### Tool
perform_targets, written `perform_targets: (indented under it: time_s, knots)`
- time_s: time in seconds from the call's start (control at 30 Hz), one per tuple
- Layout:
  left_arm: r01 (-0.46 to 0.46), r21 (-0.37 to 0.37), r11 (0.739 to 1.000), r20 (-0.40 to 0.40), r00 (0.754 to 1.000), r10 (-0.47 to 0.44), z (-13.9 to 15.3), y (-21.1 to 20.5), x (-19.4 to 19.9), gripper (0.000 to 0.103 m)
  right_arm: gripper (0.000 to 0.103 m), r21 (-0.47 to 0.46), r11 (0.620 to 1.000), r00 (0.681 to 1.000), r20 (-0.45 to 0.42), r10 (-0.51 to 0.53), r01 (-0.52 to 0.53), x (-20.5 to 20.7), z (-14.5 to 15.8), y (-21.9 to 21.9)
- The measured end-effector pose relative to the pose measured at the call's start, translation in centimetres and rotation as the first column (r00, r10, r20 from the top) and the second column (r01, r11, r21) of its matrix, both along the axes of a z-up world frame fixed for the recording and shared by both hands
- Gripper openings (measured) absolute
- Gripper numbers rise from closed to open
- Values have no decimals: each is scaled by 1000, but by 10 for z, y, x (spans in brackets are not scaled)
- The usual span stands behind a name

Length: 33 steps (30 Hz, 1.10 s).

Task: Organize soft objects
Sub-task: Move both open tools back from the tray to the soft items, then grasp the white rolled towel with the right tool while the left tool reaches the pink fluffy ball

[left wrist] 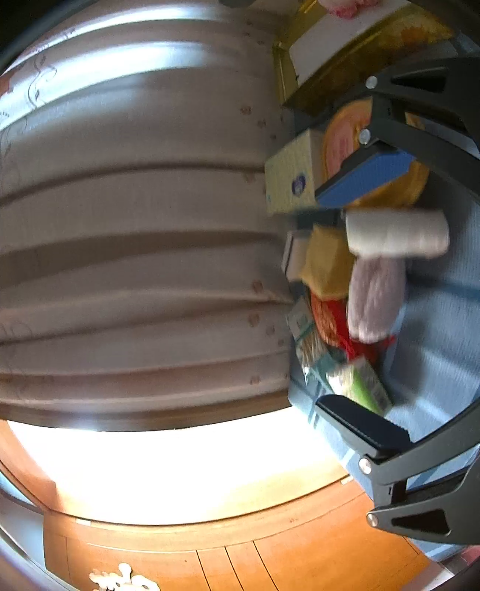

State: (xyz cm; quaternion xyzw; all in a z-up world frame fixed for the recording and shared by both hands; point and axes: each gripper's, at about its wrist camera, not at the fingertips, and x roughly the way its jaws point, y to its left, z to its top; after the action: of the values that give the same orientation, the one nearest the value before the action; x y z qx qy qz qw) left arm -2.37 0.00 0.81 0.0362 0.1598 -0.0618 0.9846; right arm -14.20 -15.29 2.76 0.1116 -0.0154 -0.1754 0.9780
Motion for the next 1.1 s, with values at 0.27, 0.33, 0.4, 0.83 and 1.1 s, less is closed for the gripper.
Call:
perform_targets:
  time_s: [0.27,0.33,0.4,0.83,1.1]
  knots:
    - [-155,24,988,-12,988,156,-1,62,21,103,91,28,995,991,-98,97,-94,25,-5,22]
    - [-211,46,976,-4,977,211,-1,75,25,103,91,46,989,979,-145,144,-139,35,-8,29]
    - [-236,41,971,-11,972,236,-1,88,29,103,91,90,977,957,-203,208,-193,44,-13,35]
    - [-310,-42,950,-116,946,304,-8,120,45,103,64,272,889,768,-450,457,-370,86,-51,87]
    - [-336,-89,938,-180,931,316,-12,133,53,102,62,380,862,689,-526,499,-334,124,-70,80]
